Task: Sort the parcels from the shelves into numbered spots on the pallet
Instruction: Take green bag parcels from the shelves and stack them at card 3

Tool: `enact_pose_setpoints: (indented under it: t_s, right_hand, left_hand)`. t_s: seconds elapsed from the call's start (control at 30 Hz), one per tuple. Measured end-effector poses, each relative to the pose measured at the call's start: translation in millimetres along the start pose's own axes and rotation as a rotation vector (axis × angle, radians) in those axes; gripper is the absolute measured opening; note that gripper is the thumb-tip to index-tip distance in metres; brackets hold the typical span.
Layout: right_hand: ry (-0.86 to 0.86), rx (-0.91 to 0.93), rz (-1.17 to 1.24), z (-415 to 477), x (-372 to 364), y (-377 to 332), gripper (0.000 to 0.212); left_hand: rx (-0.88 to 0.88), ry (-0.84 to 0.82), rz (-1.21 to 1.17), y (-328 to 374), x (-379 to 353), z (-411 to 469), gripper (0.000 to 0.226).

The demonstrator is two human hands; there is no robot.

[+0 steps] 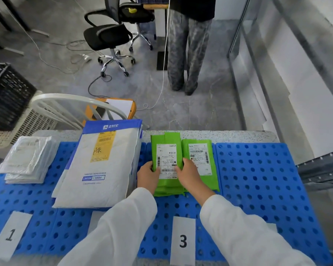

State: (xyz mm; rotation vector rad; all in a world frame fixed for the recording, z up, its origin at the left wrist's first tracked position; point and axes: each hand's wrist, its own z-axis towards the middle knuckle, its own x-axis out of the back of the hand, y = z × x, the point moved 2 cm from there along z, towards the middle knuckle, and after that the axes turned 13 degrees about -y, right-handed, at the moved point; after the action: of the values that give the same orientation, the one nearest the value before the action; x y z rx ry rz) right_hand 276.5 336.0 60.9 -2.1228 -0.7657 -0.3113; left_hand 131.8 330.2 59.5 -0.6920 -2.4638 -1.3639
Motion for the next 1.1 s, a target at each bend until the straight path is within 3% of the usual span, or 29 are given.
enact_pose_setpoints:
  t_s: [0.13,0.27,0.5,0.8,1.1]
  right_hand:
    - [0.135,0.080,0.001,-12.6,7.4,-2.1,0.054]
    - [0.232,0.209,-0.032,-37.1,29.7,-10.5,0.044]
    - [0.473,0.303,-0.213,-114.0,99.0,-33.8,0.037]
    - [0.656,0.124,-0.355,-256.3,129.2,-36.7,0.045]
    - [0.770,-0.147,-0.322,-397.9,69.4,28.5,0.053]
  left_hand:
    - [-0.055,0.012,0.079,13.6,5.0,-6.7,0.026]
    - [-0.151,-0.006,0.196,48.0,4.4,-21.8,0.043]
    - [-0.554,-0.135,0.849,115.4,15.9,-60.9,0.039]
    - [-1.099,-0.119,1.019,198.9,44.5,-156.2,0.048]
    - [-1.307,-0.380,1.063,188.6,-28.6,-270.8,0.052]
